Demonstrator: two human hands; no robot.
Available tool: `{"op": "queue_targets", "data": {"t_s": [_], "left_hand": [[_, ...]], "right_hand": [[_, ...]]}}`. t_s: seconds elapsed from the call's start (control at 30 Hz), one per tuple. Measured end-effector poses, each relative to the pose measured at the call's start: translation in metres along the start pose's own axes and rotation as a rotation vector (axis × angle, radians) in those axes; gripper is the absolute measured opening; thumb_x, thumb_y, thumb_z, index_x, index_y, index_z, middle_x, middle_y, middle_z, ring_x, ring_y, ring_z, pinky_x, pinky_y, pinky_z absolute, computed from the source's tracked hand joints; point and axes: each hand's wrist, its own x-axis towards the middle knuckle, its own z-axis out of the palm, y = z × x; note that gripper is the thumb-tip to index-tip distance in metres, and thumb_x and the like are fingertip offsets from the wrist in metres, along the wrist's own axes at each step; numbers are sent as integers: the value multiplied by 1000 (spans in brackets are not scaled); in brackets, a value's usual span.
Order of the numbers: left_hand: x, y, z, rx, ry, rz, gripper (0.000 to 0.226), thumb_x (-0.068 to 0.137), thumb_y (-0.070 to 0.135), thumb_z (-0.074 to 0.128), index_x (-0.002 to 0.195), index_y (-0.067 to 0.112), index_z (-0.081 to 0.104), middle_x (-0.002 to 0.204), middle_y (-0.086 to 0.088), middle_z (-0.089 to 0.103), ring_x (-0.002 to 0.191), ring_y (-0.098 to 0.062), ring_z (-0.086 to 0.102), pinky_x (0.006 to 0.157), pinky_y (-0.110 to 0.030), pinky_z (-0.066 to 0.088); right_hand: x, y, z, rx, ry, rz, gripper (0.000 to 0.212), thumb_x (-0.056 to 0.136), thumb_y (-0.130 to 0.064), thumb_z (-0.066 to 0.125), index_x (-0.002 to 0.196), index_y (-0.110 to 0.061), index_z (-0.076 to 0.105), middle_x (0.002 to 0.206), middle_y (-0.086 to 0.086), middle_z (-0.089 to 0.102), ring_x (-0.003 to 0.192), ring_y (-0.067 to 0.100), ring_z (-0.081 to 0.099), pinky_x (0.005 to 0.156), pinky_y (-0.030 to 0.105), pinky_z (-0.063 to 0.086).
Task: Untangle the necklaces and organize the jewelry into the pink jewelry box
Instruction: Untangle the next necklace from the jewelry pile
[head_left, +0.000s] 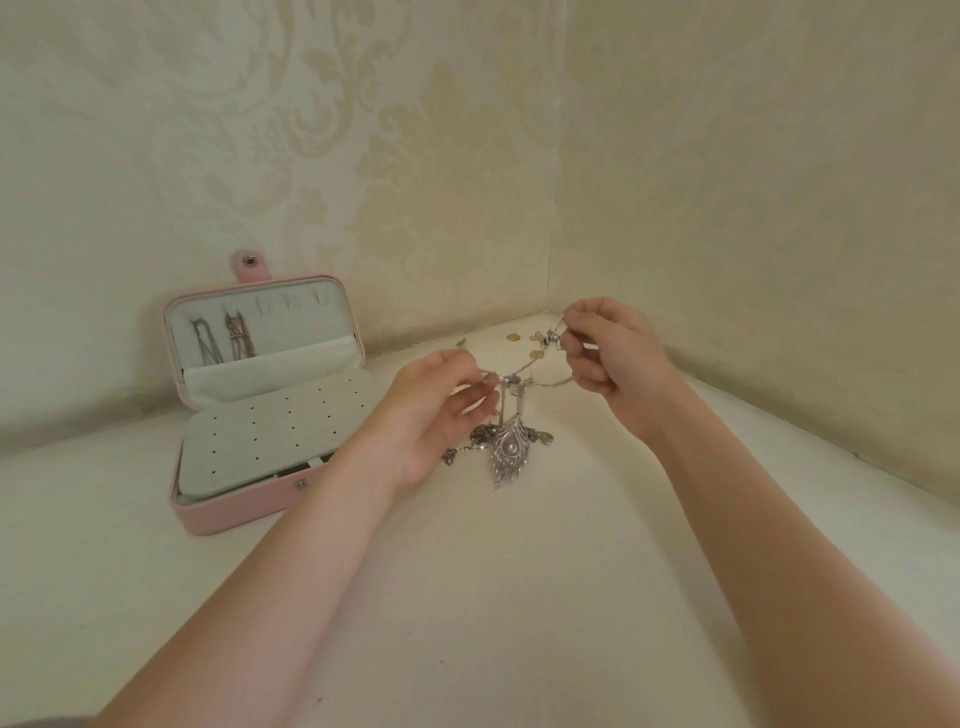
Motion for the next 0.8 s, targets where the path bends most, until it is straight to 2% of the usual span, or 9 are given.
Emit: {"op": "queue_targets", "data": {"t_s": [0.1, 0.2, 0.3, 0.37, 0.43, 0.53, 0.63, 0.7, 0.8], "left_hand": [[-1, 4, 0, -250, -17, -73, 20, 85, -6, 49, 70, 8, 48, 59, -6, 52, 56, -15, 52, 61, -24, 54], [-2, 6, 0, -199, -58, -117, 17, 85, -3, 47, 75, 11, 47, 59, -3, 44, 46, -12, 45, 50, -20, 49], [-4, 3, 2, 150, -85, -81, 20, 85, -8, 48, 82, 12, 52, 60, -1, 41, 40, -8, 42, 49, -20, 45], [-5, -3, 3, 511, -66, 18, 23, 83, -8, 51, 83, 14, 55, 60, 1, 48, 45, -10, 44, 52, -21, 41], [-5, -6, 2, 685, -12, 100, 21, 82, -4, 54, 82, 17, 56, 63, 3, 52, 51, -11, 47, 56, -23, 41], [-2, -5, -2, 587, 106, 154, 16, 84, -2, 53, 84, 15, 56, 64, 1, 50, 50, -10, 47, 60, -25, 44], [0, -6, -2, 515, 128, 168, 13, 86, 2, 56, 86, 15, 56, 69, 0, 49, 46, -7, 46, 59, -25, 43], [-1, -4, 0, 363, 114, 130, 13, 87, 2, 56, 86, 14, 56, 68, 0, 48, 46, -8, 44, 58, -24, 45], [0, 5, 0, 17, 101, 108, 16, 88, -4, 52, 83, 11, 53, 57, 2, 44, 44, -6, 42, 52, -20, 47]], "right_hand": [[0, 1, 0, -29, 3, 21, 18, 93, -1, 42, 80, -13, 47, 51, 0, 46, 32, 7, 24, 39, 18, 13], [1, 3, -1, -61, 59, 34, 17, 93, -3, 44, 81, -14, 47, 55, 2, 46, 31, 7, 28, 38, 17, 18], [1, 2, -2, -96, 165, -13, 16, 94, -4, 44, 83, -14, 46, 58, 1, 46, 32, 7, 37, 37, 16, 27], [2, 3, -1, -111, 199, -60, 16, 94, -2, 42, 83, -13, 45, 58, 2, 44, 33, 8, 41, 38, 18, 35], [2, 4, 1, -123, 210, -90, 16, 94, -1, 41, 84, -13, 45, 58, 2, 44, 35, 7, 45, 41, 18, 41], [2, 3, -2, -128, 240, -91, 19, 93, -1, 41, 81, -16, 45, 58, 1, 47, 36, 6, 46, 38, 16, 34], [2, 0, -4, -164, 236, -68, 20, 91, -2, 44, 78, -17, 46, 58, 1, 48, 32, 5, 37, 36, 13, 26], [2, 0, -4, -291, 160, -71, 17, 88, -2, 47, 77, -15, 50, 55, 2, 48, 30, 5, 33, 35, 14, 25], [-1, 3, -6, -581, -80, -16, 12, 83, -6, 54, 77, -15, 56, 55, -1, 50, 37, 7, 35, 40, 17, 26]]}}
